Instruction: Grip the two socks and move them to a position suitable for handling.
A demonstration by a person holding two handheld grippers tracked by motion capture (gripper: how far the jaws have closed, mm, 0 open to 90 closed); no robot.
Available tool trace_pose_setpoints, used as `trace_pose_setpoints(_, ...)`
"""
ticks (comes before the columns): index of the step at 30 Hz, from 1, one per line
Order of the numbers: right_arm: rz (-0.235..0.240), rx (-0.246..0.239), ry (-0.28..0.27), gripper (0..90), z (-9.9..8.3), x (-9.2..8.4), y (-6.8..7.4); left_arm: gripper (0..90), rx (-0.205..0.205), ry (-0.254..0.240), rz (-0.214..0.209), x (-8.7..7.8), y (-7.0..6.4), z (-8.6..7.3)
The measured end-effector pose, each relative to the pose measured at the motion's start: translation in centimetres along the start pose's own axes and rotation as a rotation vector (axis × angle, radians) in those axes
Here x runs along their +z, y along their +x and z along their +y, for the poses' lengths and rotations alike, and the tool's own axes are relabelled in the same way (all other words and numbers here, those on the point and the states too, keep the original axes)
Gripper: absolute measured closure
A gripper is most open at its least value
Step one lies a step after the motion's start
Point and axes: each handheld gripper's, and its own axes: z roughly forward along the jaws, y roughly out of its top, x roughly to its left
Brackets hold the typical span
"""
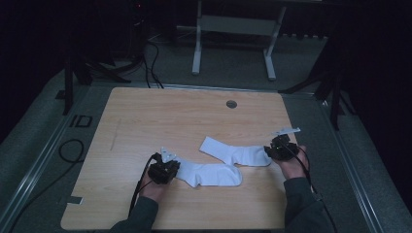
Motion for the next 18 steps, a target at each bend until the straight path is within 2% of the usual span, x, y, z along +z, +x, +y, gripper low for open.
trace_pose_setpoints(1, 0.0, 0.0, 0.0, 64.8, 0.0, 0.0, 0.0, 82.5, 0.0, 0.0, 0.0, 0.0, 0.0, 0.0)
trace_pose_setpoints(4, 0.032, -0.05, -0.037, 62.6, 1.7, -0.1, 1.8, 82.6, -0.001, 0.0, 0.0, 0.0, 0.0, 0.0)
trace_pose_setpoints(6, 0.041, -0.064, -0.047, 62.4, 2.1, -0.1, 2.3, 82.6, 0.0, 0.001, 0.0, 0.0, 0.0, 0.0)
trace_pose_setpoints(7, 0.057, -0.094, -0.059, 62.0, 3.0, 0.0, 3.4, 82.6, 0.001, 0.001, 0.001, 0.0, 0.0, 0.0)
trace_pose_setpoints(9, 0.069, -0.113, -0.064, 61.9, 3.3, 0.1, 3.9, 82.5, 0.001, 0.001, 0.001, 0.0, 0.0, 0.0)
trace_pose_setpoints(10, 0.098, -0.145, -0.072, 61.5, 3.9, 0.3, 4.8, 82.5, 0.0, 0.0, 0.0, 0.0, 0.0, 0.0)
trace_pose_setpoints(18, 0.157, -0.213, -0.067, 60.3, 5.3, 1.5, 7.0, 82.6, -0.001, 0.002, -0.003, 0.0, 0.0, 0.1)
